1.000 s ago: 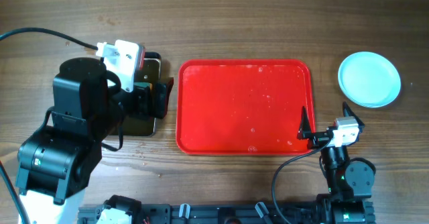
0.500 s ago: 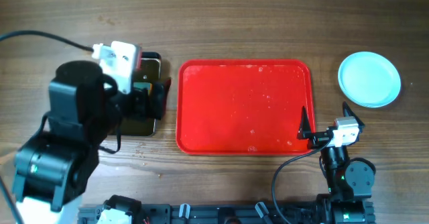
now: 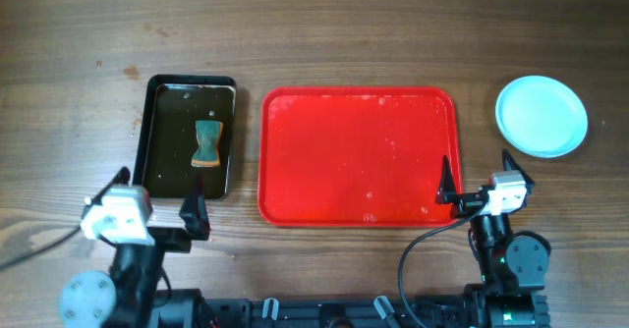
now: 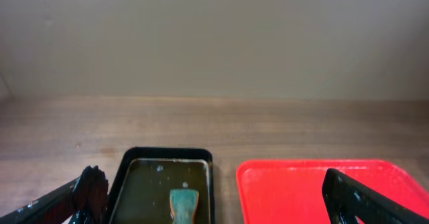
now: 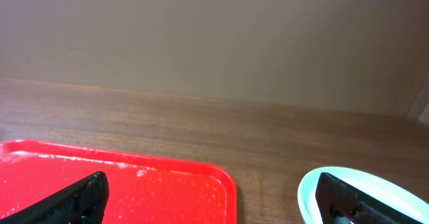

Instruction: Clean dirty plates on tray and stack at the side

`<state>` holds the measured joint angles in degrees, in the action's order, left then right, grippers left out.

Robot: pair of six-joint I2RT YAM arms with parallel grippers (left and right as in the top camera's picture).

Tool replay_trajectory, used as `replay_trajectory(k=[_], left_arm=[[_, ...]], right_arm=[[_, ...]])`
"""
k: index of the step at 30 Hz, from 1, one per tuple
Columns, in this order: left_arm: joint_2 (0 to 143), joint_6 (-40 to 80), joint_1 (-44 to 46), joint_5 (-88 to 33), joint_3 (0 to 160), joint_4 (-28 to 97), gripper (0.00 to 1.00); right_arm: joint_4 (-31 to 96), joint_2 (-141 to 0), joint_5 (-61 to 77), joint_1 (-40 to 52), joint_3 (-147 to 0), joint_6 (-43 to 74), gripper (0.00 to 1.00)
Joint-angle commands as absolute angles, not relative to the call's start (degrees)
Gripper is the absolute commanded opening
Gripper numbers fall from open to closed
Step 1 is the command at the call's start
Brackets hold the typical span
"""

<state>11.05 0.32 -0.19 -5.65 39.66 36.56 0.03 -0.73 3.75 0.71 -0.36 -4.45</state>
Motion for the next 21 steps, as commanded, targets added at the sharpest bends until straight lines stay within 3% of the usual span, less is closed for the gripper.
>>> replay_trajectory(k=[1, 21], left_arm=[[1.23, 0.49, -0.69, -6.63, 30.33, 34.24, 1.00], [0.19, 0.45, -1.78, -8.08, 2.37, 4.86, 1.00]], right_arm=[[-0.10, -0.21, 2.81, 0.95, -0.30, -5.19, 1.00], [-0.08, -0.21, 2.81, 0.95, -0.30, -5.19, 1.00]])
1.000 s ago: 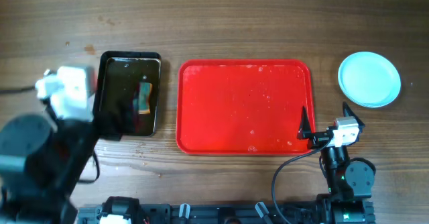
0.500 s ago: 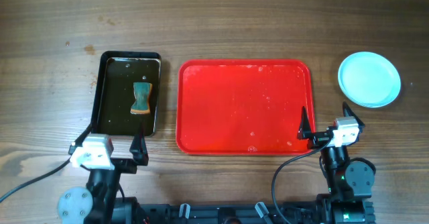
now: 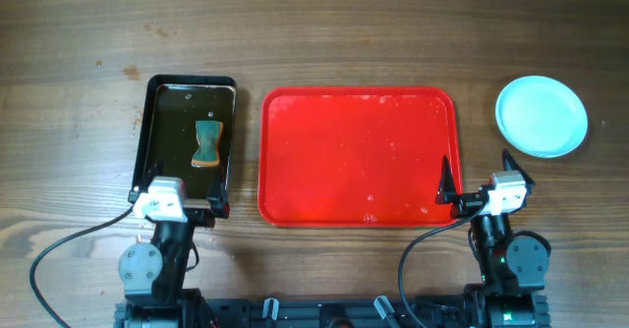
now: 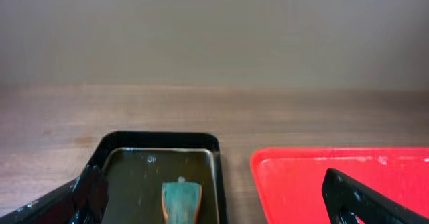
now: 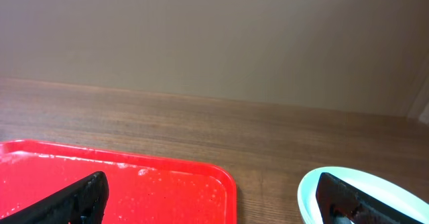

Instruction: Clean dirty plates on tray and stack at the side

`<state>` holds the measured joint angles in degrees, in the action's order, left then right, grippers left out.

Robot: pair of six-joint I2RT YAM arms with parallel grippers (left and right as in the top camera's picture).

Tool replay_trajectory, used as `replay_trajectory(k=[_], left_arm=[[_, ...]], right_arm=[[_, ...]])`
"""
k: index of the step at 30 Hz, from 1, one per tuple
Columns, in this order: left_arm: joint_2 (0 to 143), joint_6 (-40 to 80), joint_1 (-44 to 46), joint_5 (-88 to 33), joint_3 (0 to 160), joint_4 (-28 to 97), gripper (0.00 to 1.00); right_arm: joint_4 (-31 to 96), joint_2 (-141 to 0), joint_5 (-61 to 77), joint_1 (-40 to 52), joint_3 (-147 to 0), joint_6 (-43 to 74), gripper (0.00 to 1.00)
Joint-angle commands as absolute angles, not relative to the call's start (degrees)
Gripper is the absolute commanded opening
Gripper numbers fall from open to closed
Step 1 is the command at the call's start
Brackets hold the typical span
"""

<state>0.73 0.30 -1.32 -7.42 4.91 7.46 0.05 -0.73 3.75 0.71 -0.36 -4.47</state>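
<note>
The red tray (image 3: pixel 359 156) lies mid-table with only water specks on it; it also shows as the red tray (image 4: pixel 348 177) and the red tray (image 5: pixel 134 184). A light blue plate (image 3: pixel 542 116) rests on the wood to the right of the tray, its rim (image 5: pixel 315 190) partly showing in the right wrist view. Left of the tray, a teal sponge (image 3: pixel 206 144) lies in a black basin (image 3: pixel 149 136) of dark water. My left gripper (image 3: pixel 182 202) stands open at the basin's near edge. My right gripper (image 3: pixel 481 179) stands open by the tray's near right corner. Neither holds anything.
Both arm bases sit at the table's front edge, with a black cable (image 3: pixel 59 249) looping at the left and another cable (image 3: pixel 418 245) at the right. A plain wall (image 4: pixel 214 29) stands behind the table.
My left gripper has moved right and toward the basin, and now stands at the basin's near edge. The right arm, plate, sponge and tray are unchanged.
</note>
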Motion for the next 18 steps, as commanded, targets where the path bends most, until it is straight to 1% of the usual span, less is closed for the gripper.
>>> replay_trajectory(k=[1, 2, 4, 8, 18], left_arm=[[0.21, 0.45, -1.78, -8.10, 1.74, 3.73, 1.00], [0.19, 0.45, -1.78, -8.08, 0.51, 1.72, 1.00], [0.19, 0.38, -1.78, -7.84, 0.32, 1.61, 1.00], [0.19, 0.32, -1.78, -7.49, 0.32, 3.84, 1.00], [0.23, 0.45, -1.78, -7.44, 0.32, 3.79, 1.00]], right_arm=[[-0.08, -0.21, 2.81, 0.95, -0.30, -5.19, 1.00], [-0.08, -0.21, 2.81, 0.95, -0.30, -5.19, 1.00], [-0.08, -0.21, 2.81, 0.95, -0.30, -5.19, 1.00], [-0.10, -0.21, 2.81, 0.95, -0.30, -5.17, 1.00], [-0.08, -0.21, 2.81, 0.95, -0.30, -5.17, 1.00]])
